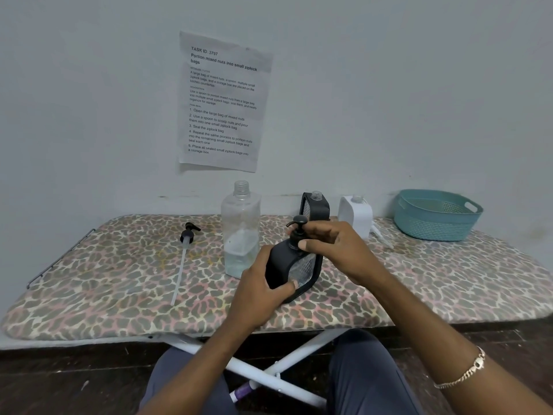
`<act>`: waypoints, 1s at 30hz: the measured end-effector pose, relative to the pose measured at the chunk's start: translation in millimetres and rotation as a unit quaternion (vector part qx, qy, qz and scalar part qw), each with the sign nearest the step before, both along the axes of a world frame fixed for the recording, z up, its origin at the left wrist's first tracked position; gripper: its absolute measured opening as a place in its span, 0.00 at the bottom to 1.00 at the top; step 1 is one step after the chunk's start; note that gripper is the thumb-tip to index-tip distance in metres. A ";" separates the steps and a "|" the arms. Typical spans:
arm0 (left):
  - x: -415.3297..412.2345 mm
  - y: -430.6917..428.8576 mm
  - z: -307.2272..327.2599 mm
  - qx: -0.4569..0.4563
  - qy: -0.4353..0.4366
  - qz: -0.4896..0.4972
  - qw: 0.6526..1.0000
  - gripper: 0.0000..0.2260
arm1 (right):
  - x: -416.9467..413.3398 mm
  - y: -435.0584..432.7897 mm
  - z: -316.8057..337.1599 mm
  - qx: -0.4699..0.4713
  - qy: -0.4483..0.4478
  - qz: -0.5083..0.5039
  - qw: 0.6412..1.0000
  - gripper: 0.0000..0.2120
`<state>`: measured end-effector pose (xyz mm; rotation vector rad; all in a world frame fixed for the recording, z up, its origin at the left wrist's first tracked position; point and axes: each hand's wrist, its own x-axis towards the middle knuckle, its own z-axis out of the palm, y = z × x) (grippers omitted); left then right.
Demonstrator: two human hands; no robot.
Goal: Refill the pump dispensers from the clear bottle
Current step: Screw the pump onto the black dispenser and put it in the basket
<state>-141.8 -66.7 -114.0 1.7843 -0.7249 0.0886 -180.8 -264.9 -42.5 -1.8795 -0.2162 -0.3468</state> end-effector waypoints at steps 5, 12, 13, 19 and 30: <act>-0.5 0.3 0.4 0.011 -0.004 0.004 1.000 0.23 | 3.4 5.4 -5.7 -0.005 -0.010 -0.063 0.998 0.13; 0.7 -0.1 0.2 0.009 0.000 0.009 1.000 0.23 | 5.2 12.0 -7.3 -0.030 -0.001 -0.071 0.997 0.16; 0.9 -0.3 0.1 0.008 0.000 0.008 1.000 0.23 | 5.9 11.1 -6.0 -0.030 0.004 -0.054 0.998 0.17; 2.7 -0.4 -0.1 0.004 0.002 0.005 1.000 0.23 | 8.8 6.9 0.8 0.025 0.000 0.026 0.999 0.14; 2.5 -0.3 -0.9 0.010 0.001 0.004 1.000 0.23 | 15.7 21.2 -11.1 0.024 -0.040 -0.054 0.997 0.12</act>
